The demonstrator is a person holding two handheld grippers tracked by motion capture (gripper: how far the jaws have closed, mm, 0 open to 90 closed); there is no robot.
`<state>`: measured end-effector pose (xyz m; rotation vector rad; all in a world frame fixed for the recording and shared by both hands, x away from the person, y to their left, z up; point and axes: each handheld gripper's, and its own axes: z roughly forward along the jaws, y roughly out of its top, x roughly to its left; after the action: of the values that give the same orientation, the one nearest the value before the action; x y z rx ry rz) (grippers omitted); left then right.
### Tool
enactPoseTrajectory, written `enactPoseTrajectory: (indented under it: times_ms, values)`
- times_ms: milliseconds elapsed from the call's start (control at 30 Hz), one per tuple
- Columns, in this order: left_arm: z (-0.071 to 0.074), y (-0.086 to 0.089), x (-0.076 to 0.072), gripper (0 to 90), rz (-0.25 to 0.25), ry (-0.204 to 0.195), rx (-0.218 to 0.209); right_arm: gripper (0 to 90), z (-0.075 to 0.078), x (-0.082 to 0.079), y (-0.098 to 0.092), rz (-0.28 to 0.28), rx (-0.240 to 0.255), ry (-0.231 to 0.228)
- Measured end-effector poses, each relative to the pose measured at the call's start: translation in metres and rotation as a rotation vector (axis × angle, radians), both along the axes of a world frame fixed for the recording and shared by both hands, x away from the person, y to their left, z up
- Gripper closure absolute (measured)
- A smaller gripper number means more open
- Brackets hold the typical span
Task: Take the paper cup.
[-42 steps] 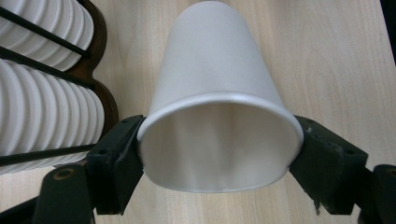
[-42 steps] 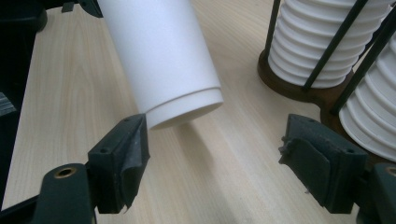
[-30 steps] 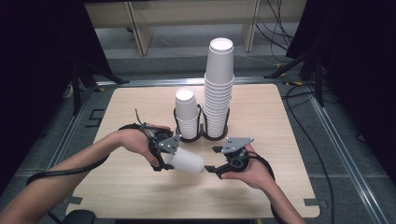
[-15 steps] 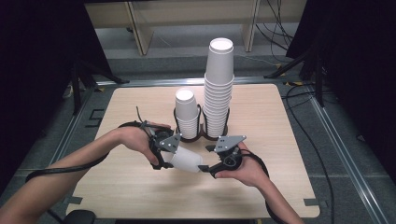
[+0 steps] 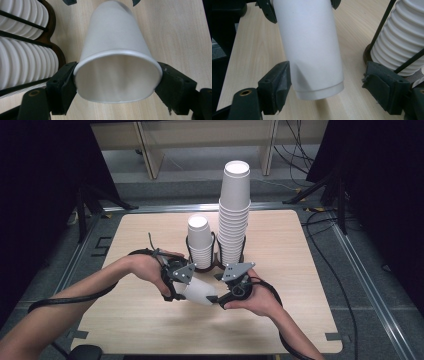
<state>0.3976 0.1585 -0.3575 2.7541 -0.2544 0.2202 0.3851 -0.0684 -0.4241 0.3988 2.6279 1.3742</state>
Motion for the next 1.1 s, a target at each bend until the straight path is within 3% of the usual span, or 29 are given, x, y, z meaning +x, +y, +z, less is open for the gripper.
enactPoseTrajectory:
  times_ms: [33,67,233,267,367,400,467,533,567,600,633,667,700,800,900,967,1100]
  values:
    - [0.001,0.0,0.0,22.1,-0.001,0.0,0.002,22.0,0.0,0.001,0.001,0.003,0.001,-0.022]
    - [0.001,-0.001,0.0,22.1,-0.003,0.001,0.004,21.1,0.001,0.0,0.001,-0.004,0.005,0.001]
    - [0.003,-0.003,0.0,22.1,-0.012,-0.004,0.008,17.5,0.002,0.001,0.005,0.005,0.011,-0.017]
    - [0.002,-0.004,0.0,22.1,-0.012,-0.003,0.008,16.9,0.002,-0.003,0.006,-0.021,0.016,0.025]
    - [0.002,-0.006,-0.001,22.1,-0.018,-0.001,0.016,16.6,0.003,0.0,0.008,0.007,0.002,-0.01]
    - [0.002,-0.006,-0.001,22.1,-0.021,-0.004,0.02,16.6,0.003,-0.002,0.01,-0.007,0.002,0.022]
    - [0.002,-0.007,-0.001,22.1,-0.02,-0.001,0.019,16.4,0.003,0.0,0.012,0.012,0.0,0.0]
    - [0.003,-0.008,0.0,22.1,-0.02,-0.001,0.024,16.4,0.004,-0.001,0.014,0.011,-0.003,0.011]
    - [0.003,-0.008,0.0,22.1,-0.021,-0.002,0.028,16.3,0.003,0.0,0.016,0.025,-0.011,-0.011]
    - [0.003,-0.008,0.0,22.1,-0.021,-0.005,0.028,16.1,0.003,-0.002,0.017,0.01,-0.012,0.024]
    - [0.003,-0.008,0.0,22.1,-0.02,-0.005,0.028,16.1,0.003,0.0,0.018,0.03,-0.015,-0.006]
    - [0.004,-0.008,0.0,22.1,-0.019,-0.005,0.028,16.0,0.002,-0.002,0.019,0.014,-0.016,0.027]
    - [0.004,-0.008,0.0,22.1,-0.019,-0.005,0.028,15.9,0.002,0.0,0.02,0.032,-0.021,-0.009]
    - [0.004,-0.009,0.0,22.1,-0.023,-0.007,0.03,15.6,0.001,0.001,0.024,0.036,-0.022,-0.007]
    - [0.004,-0.009,0.0,22.1,-0.025,-0.006,0.03,15.4,0.0,-0.001,0.026,0.02,-0.022,0.034]
    - [0.004,-0.009,0.0,22.1,-0.024,-0.008,0.031,15.4,-0.002,0.002,0.028,0.042,-0.025,0.002]
    - [0.006,-0.008,0.0,22.1,-0.026,-0.008,0.036,15.4,-0.003,0.002,0.03,0.045,-0.03,0.008]
